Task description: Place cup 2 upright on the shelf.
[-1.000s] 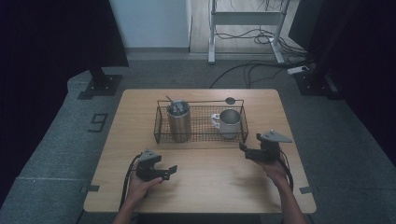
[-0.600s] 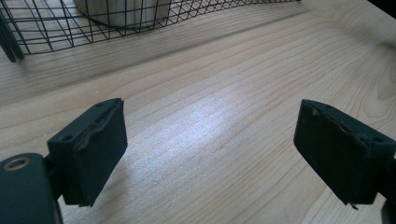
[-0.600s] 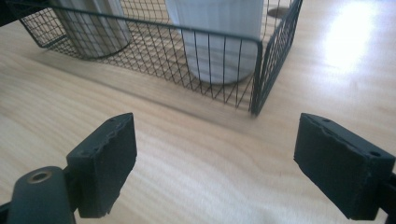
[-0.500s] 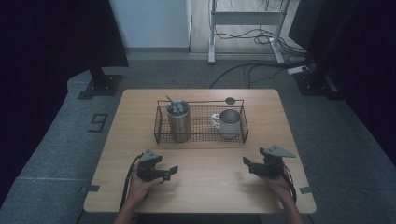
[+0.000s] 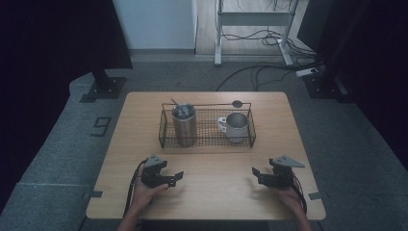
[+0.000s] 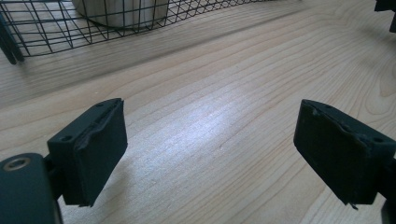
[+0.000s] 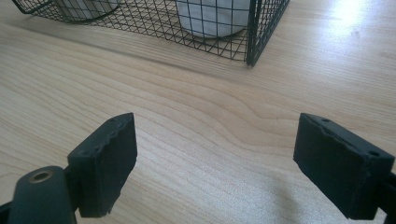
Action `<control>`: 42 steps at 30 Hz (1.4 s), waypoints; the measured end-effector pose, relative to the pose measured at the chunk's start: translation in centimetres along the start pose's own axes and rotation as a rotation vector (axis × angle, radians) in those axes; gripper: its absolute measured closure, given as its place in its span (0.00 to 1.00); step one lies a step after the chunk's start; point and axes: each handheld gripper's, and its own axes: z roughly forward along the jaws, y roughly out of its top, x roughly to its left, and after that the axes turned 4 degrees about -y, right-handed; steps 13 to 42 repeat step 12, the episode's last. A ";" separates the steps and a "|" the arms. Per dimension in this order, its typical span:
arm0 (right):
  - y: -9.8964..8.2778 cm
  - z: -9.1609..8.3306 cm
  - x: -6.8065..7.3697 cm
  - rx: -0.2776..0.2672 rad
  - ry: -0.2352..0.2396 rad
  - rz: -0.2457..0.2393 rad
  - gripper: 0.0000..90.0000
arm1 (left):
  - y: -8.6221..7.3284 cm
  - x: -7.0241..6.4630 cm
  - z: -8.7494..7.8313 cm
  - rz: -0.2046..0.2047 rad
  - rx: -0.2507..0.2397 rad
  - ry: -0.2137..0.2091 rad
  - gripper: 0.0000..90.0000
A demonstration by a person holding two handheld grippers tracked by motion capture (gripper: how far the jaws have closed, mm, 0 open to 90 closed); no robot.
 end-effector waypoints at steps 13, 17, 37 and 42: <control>-0.3 0.0 -0.3 0.008 -0.015 0.000 0.15 | 0.1 0.0 -0.1 0.005 -0.004 0.007 0.11; -0.3 0.0 -0.3 0.008 -0.015 0.000 0.15 | 0.1 0.0 -0.1 0.005 -0.004 0.007 0.11; -0.3 0.0 -0.3 0.008 -0.015 0.000 0.15 | 0.1 0.0 -0.1 0.005 -0.004 0.007 0.11; -0.3 0.0 -0.3 0.008 -0.015 0.000 0.15 | 0.1 0.0 -0.1 0.005 -0.004 0.007 0.11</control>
